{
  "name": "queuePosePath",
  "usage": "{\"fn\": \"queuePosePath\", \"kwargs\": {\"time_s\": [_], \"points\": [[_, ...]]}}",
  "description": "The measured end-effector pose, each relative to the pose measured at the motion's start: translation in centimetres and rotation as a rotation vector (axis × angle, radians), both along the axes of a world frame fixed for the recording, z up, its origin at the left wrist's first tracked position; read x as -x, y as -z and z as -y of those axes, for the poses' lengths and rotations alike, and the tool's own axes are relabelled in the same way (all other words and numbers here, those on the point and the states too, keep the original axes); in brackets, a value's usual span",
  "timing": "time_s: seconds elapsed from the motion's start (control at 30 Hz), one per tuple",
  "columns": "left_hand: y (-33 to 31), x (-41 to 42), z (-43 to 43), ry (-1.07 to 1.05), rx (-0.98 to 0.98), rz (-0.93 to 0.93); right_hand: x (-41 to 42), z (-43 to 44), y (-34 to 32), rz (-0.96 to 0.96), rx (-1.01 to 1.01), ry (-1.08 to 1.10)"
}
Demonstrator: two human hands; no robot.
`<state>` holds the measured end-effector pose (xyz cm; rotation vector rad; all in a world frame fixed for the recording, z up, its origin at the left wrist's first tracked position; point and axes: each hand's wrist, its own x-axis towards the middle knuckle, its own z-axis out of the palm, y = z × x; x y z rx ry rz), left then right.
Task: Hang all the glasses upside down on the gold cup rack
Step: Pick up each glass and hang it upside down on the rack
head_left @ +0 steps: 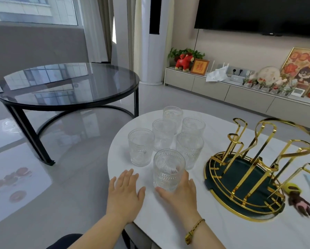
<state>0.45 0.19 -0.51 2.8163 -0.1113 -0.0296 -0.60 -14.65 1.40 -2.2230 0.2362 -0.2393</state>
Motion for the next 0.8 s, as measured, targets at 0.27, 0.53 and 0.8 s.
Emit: {"fn": "queuePosePath", "kwargs": {"time_s": [0.27, 0.53, 0.8], "points": [[0.1, -0.1, -0.1, 0.011, 0.033, -0.006, 2.2, 0.6, -1.2, -0.010, -0.283, -0.074], [-2.1, 1.7, 0.5, 0.087, 0.050, -0.064, 8.8, 7.0, -9.8, 0.050, -0.154, -0.125], [-11.1, 3.2, 10.3, 0.387, 0.483, 0.131, 12.3, 14.5, -19.9, 0.164, 0.259, 0.099]]}}
